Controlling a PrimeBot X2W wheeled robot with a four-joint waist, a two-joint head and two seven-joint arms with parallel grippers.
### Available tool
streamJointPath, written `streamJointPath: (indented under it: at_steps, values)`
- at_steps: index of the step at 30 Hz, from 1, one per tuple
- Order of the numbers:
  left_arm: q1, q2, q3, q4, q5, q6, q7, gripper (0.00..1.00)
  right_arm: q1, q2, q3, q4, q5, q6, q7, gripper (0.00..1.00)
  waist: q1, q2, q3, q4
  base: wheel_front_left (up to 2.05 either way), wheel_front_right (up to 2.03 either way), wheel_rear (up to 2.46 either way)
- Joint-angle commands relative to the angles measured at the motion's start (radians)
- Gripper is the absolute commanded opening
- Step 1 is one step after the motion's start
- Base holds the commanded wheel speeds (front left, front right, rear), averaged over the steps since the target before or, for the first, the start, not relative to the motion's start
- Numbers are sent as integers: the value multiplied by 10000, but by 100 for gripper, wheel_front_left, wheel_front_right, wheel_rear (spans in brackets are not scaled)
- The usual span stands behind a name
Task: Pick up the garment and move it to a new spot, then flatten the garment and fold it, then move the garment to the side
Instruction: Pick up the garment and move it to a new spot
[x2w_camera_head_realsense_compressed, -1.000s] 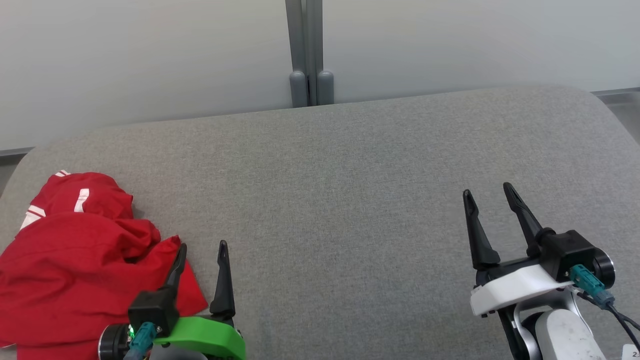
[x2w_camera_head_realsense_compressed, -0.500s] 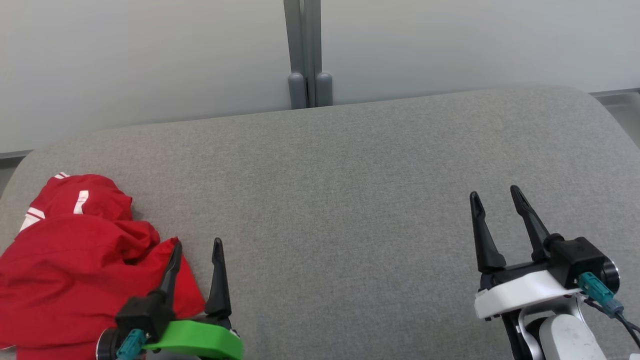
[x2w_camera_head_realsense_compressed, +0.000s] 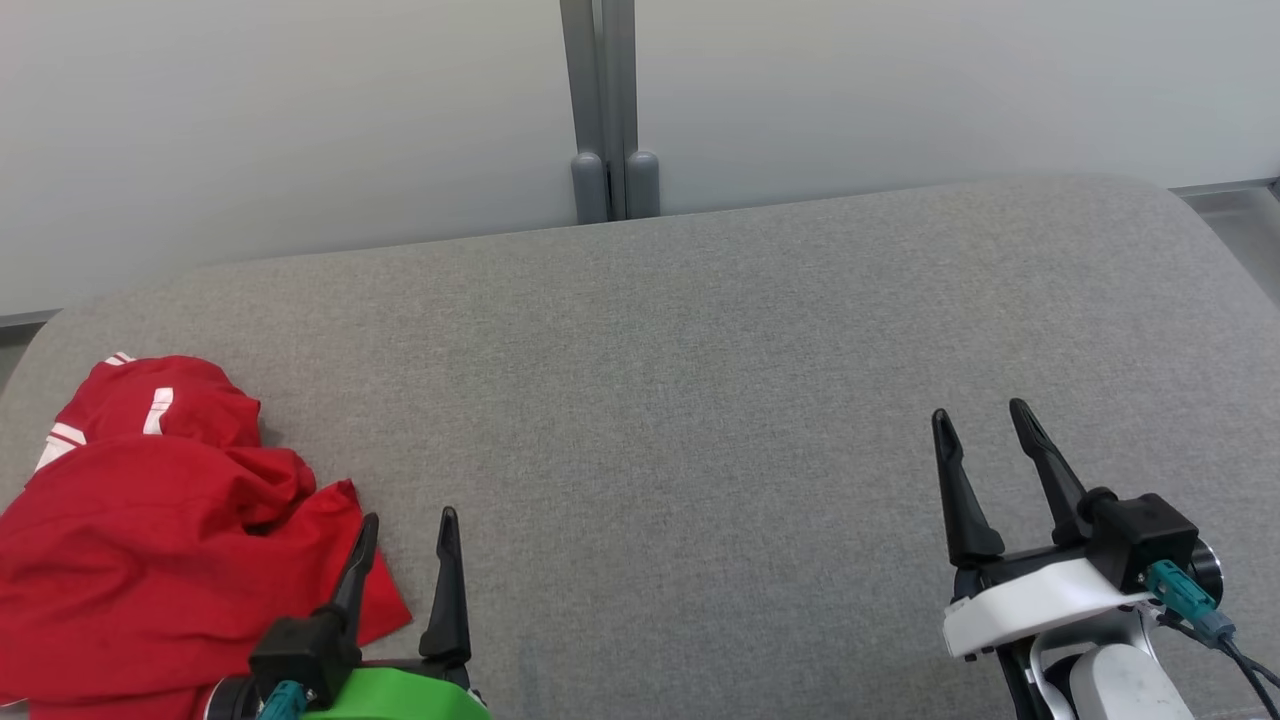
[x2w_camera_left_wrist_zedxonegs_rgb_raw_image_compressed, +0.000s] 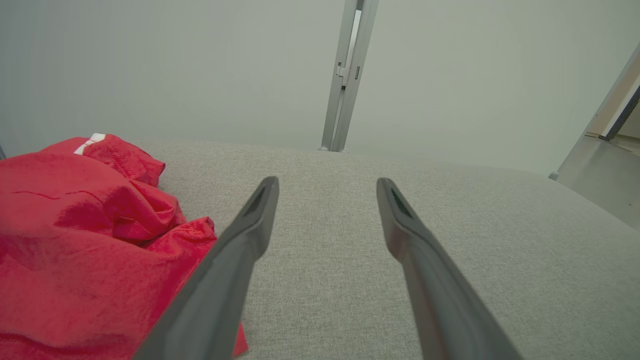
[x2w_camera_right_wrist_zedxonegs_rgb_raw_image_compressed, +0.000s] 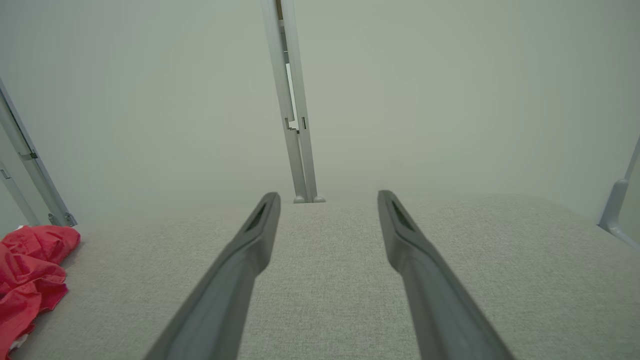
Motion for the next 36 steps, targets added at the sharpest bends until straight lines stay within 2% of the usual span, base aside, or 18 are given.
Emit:
streamJointPath:
  at_steps: [1, 8, 23, 30, 36]
  values:
    - [97, 17, -32, 10, 184, 54, -89, 100, 11, -33, 21, 14, -225, 0, -100, 100, 0, 0, -6, -10, 0, 0, 0]
    - [122, 23, -59, 289, 357, 368, -200, 100, -23, -38, 97, 198, -635, 1, -232, 100, 0, 0, -62, -54, 0, 0, 0]
    - [177, 28, -139, 536, 442, 310, -260, 100, 60, -39, 152, 288, -673, 1, -289, 100, 0, 0, -114, 94, 0, 0, 0]
    - [142, 28, 25, 551, 508, 438, -260, 100, 160, -37, 272, 355, -540, 1, -289, 100, 0, 0, -148, 620, 0, 0, 0]
    - [187, 26, 300, 559, 648, 567, -259, 100, 276, -42, 655, 459, -392, 1, -287, 100, 0, 0, -182, 1383, 0, 0, 0]
